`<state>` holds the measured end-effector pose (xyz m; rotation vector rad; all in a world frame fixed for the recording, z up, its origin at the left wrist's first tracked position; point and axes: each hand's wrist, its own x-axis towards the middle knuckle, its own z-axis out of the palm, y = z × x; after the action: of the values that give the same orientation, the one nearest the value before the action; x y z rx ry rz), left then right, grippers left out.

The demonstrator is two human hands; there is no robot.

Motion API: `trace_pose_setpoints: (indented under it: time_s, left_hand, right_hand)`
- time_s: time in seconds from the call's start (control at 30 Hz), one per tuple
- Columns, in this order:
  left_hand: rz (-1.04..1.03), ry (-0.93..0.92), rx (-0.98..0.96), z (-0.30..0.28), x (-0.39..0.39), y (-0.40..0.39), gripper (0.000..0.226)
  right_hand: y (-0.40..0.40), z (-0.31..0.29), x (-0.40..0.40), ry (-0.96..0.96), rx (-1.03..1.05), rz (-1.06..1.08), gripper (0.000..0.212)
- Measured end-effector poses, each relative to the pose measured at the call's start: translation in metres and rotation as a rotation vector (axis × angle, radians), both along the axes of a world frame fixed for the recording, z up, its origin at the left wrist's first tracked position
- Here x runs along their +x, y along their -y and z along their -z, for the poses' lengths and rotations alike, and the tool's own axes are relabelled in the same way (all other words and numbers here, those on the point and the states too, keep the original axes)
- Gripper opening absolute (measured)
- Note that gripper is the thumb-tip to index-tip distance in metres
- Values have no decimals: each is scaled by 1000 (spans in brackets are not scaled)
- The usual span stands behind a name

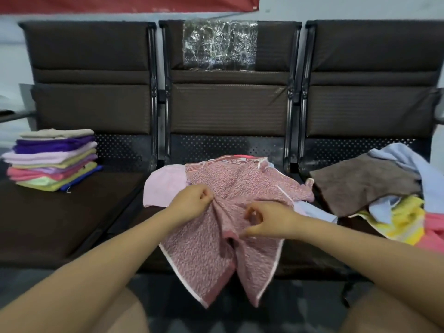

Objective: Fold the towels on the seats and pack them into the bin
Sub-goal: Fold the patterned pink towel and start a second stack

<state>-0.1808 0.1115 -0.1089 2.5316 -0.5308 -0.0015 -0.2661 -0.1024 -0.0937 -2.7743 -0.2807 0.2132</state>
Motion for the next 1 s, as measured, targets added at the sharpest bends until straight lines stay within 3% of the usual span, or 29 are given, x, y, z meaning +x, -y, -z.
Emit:
trace_pose_setpoints:
  time_s: [0.1,0.23,0.4,0.5,0.6,0.73,0.87,0.93,1.0]
  left_hand:
    - [-127,-13,-72,2,13,-7,14]
    - [-154,-23,-93,5,14,-1,15]
    - [60,-105,-270,-10,-26,10,32]
    - [288,-201,-34,-4,-38,-1,35]
    - [506,-198,188,13,-35,-25,56]
    - [578,-161,32,27,-39,-39,34]
    - [462,-207,-169,31,-38,-36,15]
    - [347,-322,-318,27,-36,-32,4]
    - [263,-367,-460,22,-34,-25,12]
  right_hand:
    - [2,20,10,-59,-62,-47,15]
    - [6,34,29,-109,10,-64,28]
    - [24,37,46,-106,55,-36,29]
    - [29,39,48,-87,56,-41,26]
    - [29,38,44,-62,38,-84,27]
    - [25,37,32,-46,4,-137,26]
    - [16,33,24,8,19,-160,26]
    - [5,26,16,46,110,-151,36]
    - [-11,15,5,42,219,-127,57]
